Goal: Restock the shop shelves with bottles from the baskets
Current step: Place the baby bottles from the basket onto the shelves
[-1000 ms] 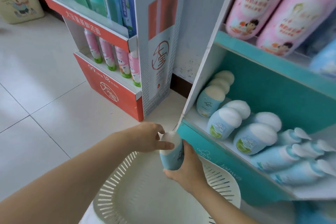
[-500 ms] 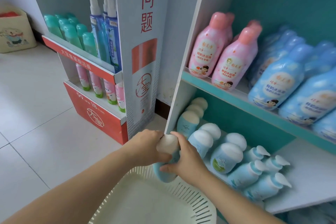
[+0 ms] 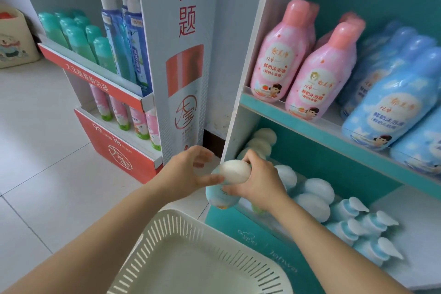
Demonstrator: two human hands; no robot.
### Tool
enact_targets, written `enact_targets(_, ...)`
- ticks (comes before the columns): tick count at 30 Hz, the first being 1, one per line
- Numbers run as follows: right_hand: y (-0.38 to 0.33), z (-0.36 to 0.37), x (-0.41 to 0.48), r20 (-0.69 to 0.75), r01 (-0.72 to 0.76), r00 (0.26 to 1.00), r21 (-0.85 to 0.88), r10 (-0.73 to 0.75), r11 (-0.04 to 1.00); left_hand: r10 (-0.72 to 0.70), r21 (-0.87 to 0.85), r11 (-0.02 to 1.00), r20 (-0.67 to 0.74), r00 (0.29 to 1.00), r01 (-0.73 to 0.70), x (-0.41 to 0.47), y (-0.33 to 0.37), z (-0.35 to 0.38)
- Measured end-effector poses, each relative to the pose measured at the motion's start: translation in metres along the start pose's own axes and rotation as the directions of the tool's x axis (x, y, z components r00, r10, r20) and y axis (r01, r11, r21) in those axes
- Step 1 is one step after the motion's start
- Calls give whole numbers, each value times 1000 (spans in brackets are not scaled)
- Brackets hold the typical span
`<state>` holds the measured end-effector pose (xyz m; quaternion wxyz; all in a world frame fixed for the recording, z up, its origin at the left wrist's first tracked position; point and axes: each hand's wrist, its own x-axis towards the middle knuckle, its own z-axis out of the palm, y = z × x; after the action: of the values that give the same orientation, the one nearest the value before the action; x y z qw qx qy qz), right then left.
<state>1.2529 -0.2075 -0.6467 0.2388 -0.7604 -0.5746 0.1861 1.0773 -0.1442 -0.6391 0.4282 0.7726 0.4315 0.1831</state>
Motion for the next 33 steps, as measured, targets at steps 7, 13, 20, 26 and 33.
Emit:
enact_targets(7, 19, 8, 19, -55, -29, 998, -174, 19, 984, -22, 46, 999, -44, 999, 24, 3, -17, -5)
enact_targets(13, 31, 24, 25, -124, -99, 990, -293, 65, 951, 9, 110, 994, 11, 1000, -10, 1, -25, -2)
enact_targets(20, 37, 35, 33, -95, -141, 988, -287, 119, 948, -4, 92, 996, 32, 999, 1, 1, -29, 3)
enact_targets(26, 34, 30, 37, -102, -144, 988, -314, 118, 938, -13, 83, 996, 36, 999, 10, 2, -35, 8)
enact_targets(33, 42, 27, 35, -108, -82, 993, -416, 41, 906, -9, 121, 993, 53, 999, 2, 3, -33, 12)
